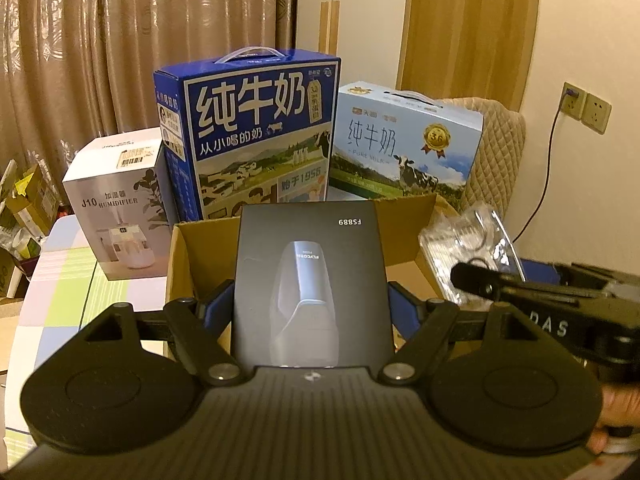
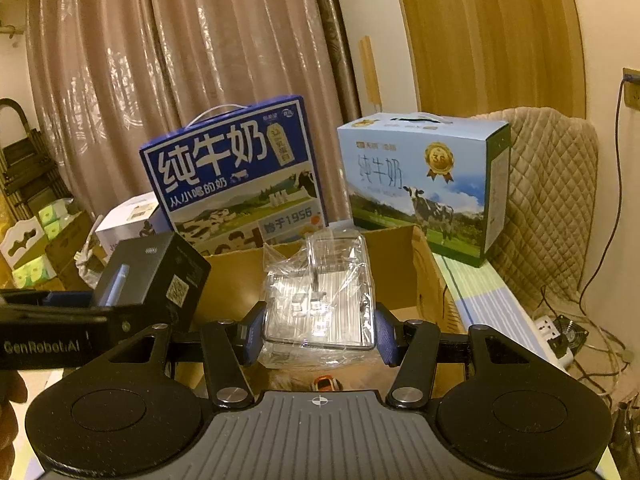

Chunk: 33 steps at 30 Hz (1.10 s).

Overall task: Organize objects
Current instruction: 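Open the left gripper to drop the FLYCO box while the right releases the plastic item inside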

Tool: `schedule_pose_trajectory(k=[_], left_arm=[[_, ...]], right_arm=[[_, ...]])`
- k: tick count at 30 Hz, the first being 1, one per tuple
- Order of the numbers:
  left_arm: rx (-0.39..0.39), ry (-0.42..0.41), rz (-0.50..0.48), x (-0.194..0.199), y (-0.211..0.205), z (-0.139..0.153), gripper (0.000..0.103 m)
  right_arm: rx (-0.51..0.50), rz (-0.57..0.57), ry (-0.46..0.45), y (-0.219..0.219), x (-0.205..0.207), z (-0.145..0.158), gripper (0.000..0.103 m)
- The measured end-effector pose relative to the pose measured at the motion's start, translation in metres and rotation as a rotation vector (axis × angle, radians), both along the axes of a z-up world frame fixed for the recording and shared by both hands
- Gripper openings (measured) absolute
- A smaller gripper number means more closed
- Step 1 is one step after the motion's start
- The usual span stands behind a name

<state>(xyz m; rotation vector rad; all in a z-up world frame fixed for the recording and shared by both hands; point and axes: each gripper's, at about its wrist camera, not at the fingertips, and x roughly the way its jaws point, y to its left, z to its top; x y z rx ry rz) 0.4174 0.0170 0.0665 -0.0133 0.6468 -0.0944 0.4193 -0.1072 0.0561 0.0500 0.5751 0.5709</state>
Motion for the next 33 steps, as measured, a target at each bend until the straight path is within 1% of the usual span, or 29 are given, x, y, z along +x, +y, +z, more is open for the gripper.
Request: schedule_pose_trajectory(k=[8,9,10,15,24,33], left_arm=[[-0.004,-0.014,0.008,0.012,-0.001,0.0,0.077],[-0.002,-0.021,0.018,0.013,0.0,-0.002,0.084],[-0.002,-0.028,0.036,0.013,0.002,-0.003,0.088],[-0.028,-0.015,0.078,0.012,0.016,-0.01,0.088],[0.004,0.026,0.073,0.008,0.022,-0.02,0.088],[0.012,0.046,0.073,0.007,0.022,-0.026,0.088]], right_arm=[[0.005,-0.014,0.009,-0.005,0.005,-0.003,0.051],[0.005,-0.014,0.013,-0.005,0.006,-0.004,0.051],[0.006,-0.014,0.017,-0.006,0.007,-0.004,0.051],[0.013,-0.017,0.03,-0.006,0.007,-0.006,0.051],[0.014,-0.003,0.03,0.003,0.003,-0.007,0.051],[0.012,0.004,0.037,0.007,0.004,-0.01,0.051]])
